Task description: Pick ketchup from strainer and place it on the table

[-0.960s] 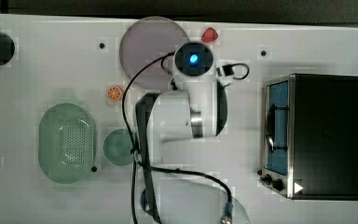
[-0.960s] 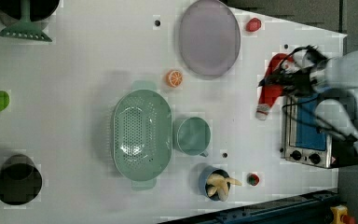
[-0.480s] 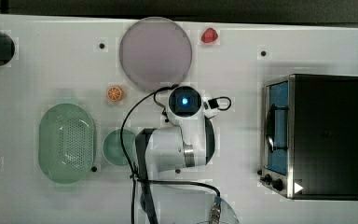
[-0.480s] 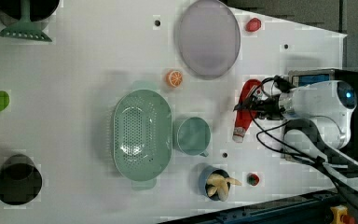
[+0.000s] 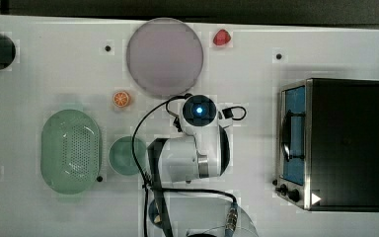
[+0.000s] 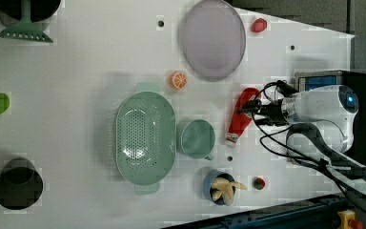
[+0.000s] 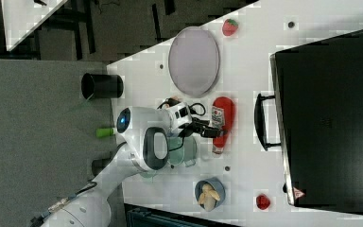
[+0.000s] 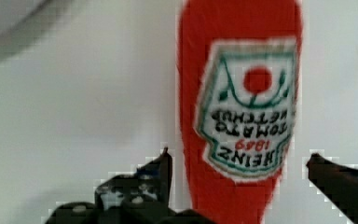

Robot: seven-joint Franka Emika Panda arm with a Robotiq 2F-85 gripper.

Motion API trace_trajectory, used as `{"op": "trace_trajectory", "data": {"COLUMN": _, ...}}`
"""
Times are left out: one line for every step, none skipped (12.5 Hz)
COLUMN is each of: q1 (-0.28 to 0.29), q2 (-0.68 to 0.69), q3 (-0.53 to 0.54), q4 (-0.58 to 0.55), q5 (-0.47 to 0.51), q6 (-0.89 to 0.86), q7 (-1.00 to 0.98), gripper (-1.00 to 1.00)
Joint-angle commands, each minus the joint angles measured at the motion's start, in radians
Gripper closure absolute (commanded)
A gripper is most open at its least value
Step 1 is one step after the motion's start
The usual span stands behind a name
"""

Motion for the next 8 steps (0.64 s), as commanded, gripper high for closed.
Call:
{"op": "trace_trajectory", "data": {"q1": -0.015, "q2": -0.107, "q3": 0.026, "q4": 0.097, "q5": 0.011, "q6": 0.005, "q7": -0.036, "gripper": -1.00}}
{"op": "trace_trajectory", "data": {"q1": -0.015, "q2": -0.138, "q3": 0.027, "q4": 0.125, "q5": 0.012, "q6": -0.021, "q7": -0.034, "gripper": -1.00}}
{"op": "trace_trajectory", "data": {"q1": -0.015, "q2": -0.166, "q3": 0.027, "q4": 0.158, "q5": 0.013, "q6": -0.060, "q7": -0.031, "gripper": -1.00}}
{"op": "trace_trajectory", "data": {"q1": -0.015, "q2": -0.190, "q3": 0.027, "q4": 0.197, "q5": 0.013, "q6": -0.106, "q7": -0.027, "gripper": -1.00}}
{"op": "trace_trajectory", "data": {"q1": -0.014, "q2": -0.207, "q3": 0.027, "q4": 0.243, "q5": 0.016, "q6": -0.159, "q7": -0.015, "gripper": -1.00}}
{"op": "trace_trajectory", "data": {"q1": -0.013, "q2": -0.216, "q3": 0.027, "q4": 0.293, "q5": 0.017, "q6": -0.222, "q7": 0.006, "gripper": -1.00}}
{"op": "trace_trajectory", "data": {"q1": -0.013, "q2": -0.218, "q3": 0.028, "q4": 0.345, "q5": 0.017, "q6": -0.291, "q7": 0.032, "gripper": -1.00}}
{"op": "trace_trajectory", "data": {"q1": -0.012, "q2": -0.217, "q3": 0.028, "q4": 0.395, "q5": 0.022, "q6": -0.360, "q7": 0.049, "gripper": -1.00}}
